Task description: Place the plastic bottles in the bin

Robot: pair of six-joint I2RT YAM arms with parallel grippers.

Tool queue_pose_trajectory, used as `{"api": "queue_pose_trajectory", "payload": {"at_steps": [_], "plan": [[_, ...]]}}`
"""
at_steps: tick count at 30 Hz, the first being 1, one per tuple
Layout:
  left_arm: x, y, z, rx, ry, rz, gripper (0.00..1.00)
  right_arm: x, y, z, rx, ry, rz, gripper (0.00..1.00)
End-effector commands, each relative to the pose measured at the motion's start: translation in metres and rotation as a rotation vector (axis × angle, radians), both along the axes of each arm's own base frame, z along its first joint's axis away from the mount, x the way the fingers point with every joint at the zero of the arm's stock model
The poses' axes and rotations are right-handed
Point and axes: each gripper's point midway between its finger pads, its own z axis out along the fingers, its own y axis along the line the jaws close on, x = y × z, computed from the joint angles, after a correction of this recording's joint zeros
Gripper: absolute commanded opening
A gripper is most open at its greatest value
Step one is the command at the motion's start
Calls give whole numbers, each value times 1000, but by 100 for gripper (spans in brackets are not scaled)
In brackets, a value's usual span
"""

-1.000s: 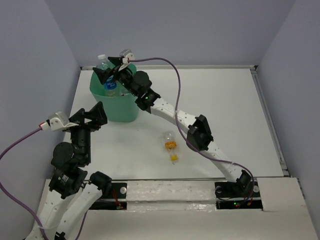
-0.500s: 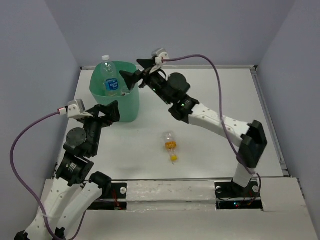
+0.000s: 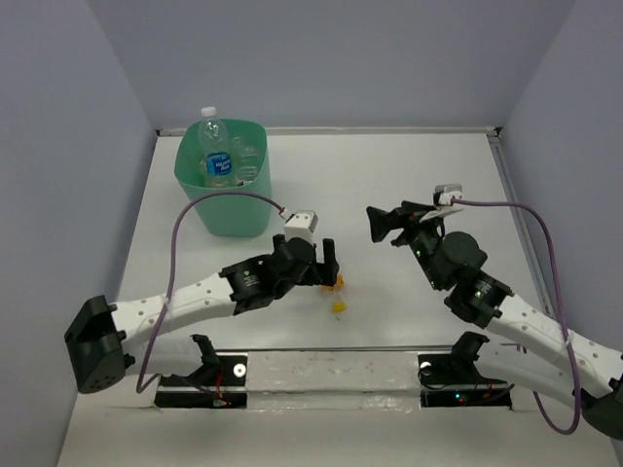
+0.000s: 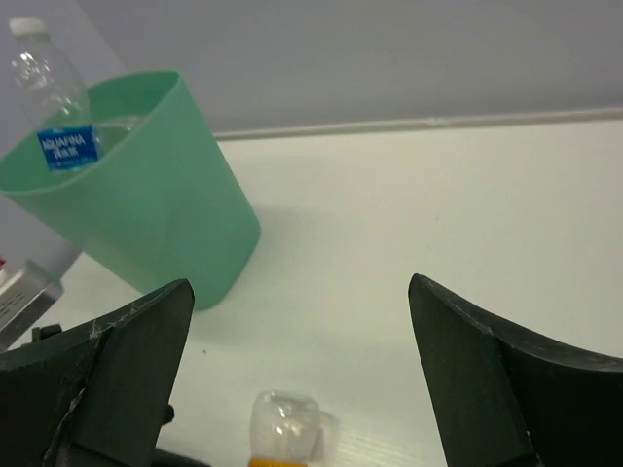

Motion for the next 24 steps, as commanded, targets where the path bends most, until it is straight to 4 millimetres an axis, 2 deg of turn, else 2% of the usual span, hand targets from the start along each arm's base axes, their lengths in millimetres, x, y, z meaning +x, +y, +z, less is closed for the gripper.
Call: {"api": "queue_pose_trajectory", "payload": {"at_steps": [1,4,11,12,14,15,18,22,24], "plan": [[9,-15,-15,75,22,116,99,-15,-24,-41,-18,104,-44,96],[9,-21,-45,173,68,136,99,-18,-27,-50,-23,114,-42,96],[33,-26,-70,298,8,226,98,-22,-23,-62,-24,135,-12,96],[36,-24,-80,335,7,233,97,-23,-22,-62,-20,136,-7,96],[42,-24,-88,361,-3,236,95,-24,-20,-62,-11,137,7,96],[47,-24,-94,371,11,239,93,-25,-19,-65,-12,141,16,96],[55,-31,-99,347,6,228,85,-26,-19,-68,-7,144,16,96],[63,-37,-102,321,6,224,64,-27,-22,-66,-1,136,12,96],[65,-39,-96,303,-3,225,48,-29,-22,-64,10,129,17,96]]}}
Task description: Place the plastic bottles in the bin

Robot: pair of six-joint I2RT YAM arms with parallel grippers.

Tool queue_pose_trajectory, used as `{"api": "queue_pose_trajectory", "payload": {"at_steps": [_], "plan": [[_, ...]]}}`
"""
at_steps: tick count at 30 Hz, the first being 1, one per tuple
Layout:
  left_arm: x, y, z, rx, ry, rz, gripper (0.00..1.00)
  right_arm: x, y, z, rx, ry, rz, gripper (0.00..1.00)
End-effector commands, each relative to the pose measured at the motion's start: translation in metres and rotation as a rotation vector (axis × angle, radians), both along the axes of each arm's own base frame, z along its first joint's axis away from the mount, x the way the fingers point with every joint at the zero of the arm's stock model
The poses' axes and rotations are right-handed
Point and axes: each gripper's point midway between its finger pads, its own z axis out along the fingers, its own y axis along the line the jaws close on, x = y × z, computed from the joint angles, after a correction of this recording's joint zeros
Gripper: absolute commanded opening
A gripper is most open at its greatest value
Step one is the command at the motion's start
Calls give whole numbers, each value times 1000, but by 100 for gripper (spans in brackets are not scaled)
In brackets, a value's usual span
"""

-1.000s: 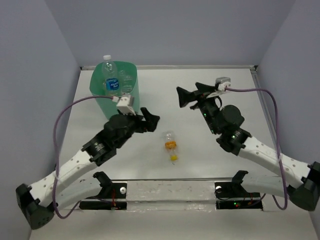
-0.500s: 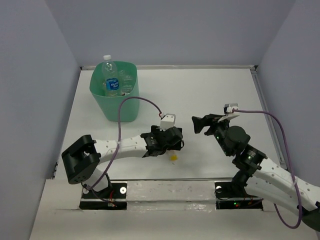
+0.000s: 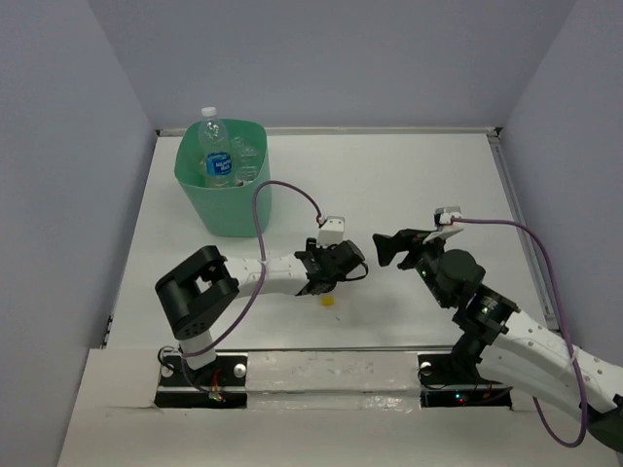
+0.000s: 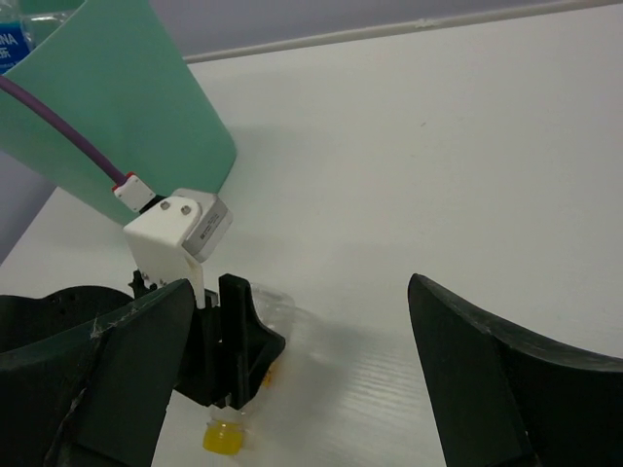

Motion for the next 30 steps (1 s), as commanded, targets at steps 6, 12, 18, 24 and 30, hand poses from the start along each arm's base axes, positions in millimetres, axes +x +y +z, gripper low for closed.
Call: {"api": "queue_pose_trajectory", "payload": {"at_steps": [6,12,18,24,30], "plan": [[26,5,123,-186,-252,32,36,-4,-7,12,46,-41,-9,94],[47,98,286,-286,-547,192,36,0,-1,7,33,-30,-8,94],[72,211,346,-238,-719,451,36,-1,4,7,39,-36,15,93],[93,305,367,-97,-808,702,36,-2,7,6,41,-43,36,93],[120,342,388,46,-877,815,35,-2,14,-1,42,-41,66,93]]}}
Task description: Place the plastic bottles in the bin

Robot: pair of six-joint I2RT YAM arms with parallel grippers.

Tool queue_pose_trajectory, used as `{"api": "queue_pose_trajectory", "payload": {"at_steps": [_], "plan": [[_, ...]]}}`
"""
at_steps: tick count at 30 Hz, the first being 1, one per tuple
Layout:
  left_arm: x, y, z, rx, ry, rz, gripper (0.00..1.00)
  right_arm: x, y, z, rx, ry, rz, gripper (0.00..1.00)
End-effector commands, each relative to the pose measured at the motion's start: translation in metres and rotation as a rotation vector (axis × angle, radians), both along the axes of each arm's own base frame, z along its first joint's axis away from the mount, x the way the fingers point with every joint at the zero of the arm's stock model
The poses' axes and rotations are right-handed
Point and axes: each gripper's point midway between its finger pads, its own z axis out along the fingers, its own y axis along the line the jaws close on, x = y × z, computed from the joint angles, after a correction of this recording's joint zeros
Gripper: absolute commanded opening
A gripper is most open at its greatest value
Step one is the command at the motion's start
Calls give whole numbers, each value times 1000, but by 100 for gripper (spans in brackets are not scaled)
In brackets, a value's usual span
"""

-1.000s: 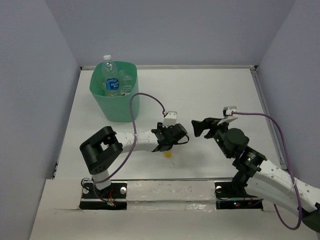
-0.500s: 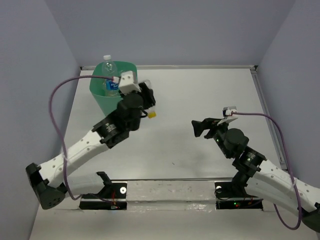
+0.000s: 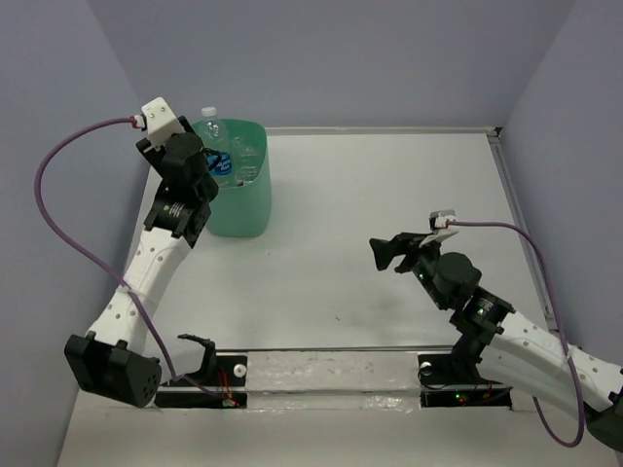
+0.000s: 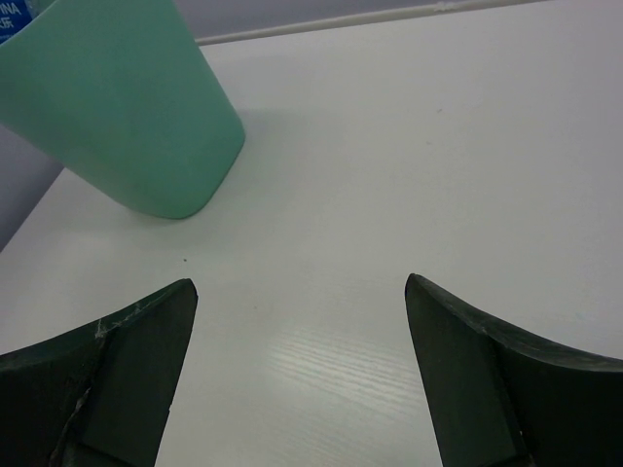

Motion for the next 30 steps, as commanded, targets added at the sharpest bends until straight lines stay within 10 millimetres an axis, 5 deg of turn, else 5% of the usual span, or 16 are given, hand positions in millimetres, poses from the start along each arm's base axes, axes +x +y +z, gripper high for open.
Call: {"api": "queue_pose_trajectory", "payload": {"at_steps": [1,11,23,25,26,30], "plan": [[13,25,51,77,-98,125,35,-1,8,10,42,-41,33,93],[55,18,25,169,-84,127,34,-4,13,11,66,-58,70,93],[77,2,-38,260,-33,20,41,-4,11,11,72,-64,62,93],[74,-4,-35,248,-48,2,57,-4,12,11,74,-68,62,93],[70,-6,-29,244,-62,1,74,-3,12,9,74,-70,59,93],[61,-11,-12,252,-88,-8,97,0,16,4,60,-59,64,93]]}}
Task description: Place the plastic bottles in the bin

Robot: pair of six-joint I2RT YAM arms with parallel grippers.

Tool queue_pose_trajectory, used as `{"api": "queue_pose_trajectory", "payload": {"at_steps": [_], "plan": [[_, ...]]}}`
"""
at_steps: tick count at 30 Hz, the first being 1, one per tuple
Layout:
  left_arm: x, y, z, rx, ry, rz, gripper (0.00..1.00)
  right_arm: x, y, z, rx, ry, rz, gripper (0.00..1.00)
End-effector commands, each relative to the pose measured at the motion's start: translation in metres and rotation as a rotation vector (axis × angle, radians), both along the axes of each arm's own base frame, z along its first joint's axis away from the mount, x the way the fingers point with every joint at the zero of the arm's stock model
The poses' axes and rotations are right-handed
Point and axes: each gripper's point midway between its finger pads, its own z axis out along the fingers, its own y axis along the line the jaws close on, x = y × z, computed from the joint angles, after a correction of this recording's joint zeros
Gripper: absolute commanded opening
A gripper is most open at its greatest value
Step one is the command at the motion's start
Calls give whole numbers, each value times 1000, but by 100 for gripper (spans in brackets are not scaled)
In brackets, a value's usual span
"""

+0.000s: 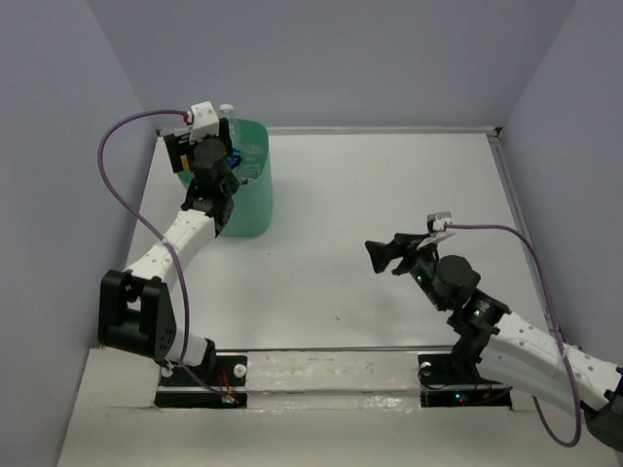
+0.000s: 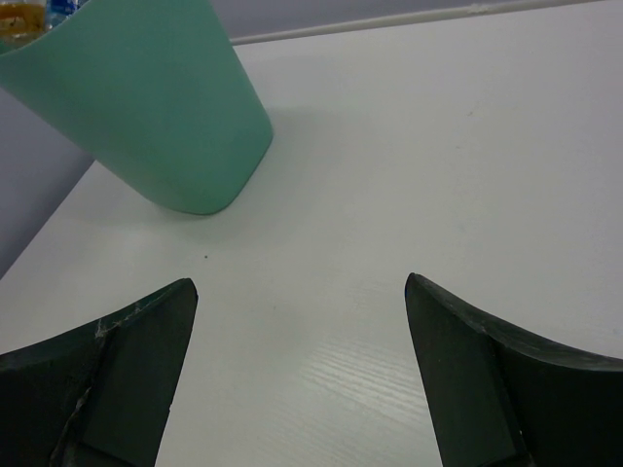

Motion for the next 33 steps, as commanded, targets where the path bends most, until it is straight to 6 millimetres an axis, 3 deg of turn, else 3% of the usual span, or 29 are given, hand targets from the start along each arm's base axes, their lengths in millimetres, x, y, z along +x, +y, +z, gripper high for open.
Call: {"api": "queue_pose_trajectory", "payload": {"at_steps": [1,5,6,8,11,12,15,18,21,27,29,30,33], "plan": [[-20,-6,67,-45,-187,-19,99,3,6,7,27,-29,8,93],[-30,-14,107,-98,-249,-78,99,4,7,4,20,-24,6,93],[-34,-18,128,-110,-289,-107,99,5,7,3,20,-24,6,93],[-42,-24,153,-139,-323,-136,99,5,6,2,19,-25,-1,93],[-51,-29,167,-185,-322,-175,99,6,5,2,18,-27,-7,93],[-60,-33,180,-231,-363,-210,99,6,6,3,19,-29,-4,93],[-76,-50,187,-330,-385,-343,99,3,7,11,28,-52,15,93],[-108,-70,187,-389,-400,-514,99,-5,5,33,67,-82,43,93],[-151,-85,172,-470,-391,-670,99,-16,-5,67,135,-128,50,98],[-215,-101,139,-494,-340,-877,99,-48,-29,143,258,-270,95,100],[-236,-101,131,-494,-347,-922,99,-51,-38,154,277,-263,73,100],[-252,-103,137,-483,-374,-972,99,-55,-45,162,277,-249,67,100],[-270,-104,129,-467,-378,-1021,99,-68,-56,176,287,-245,79,100]]}}
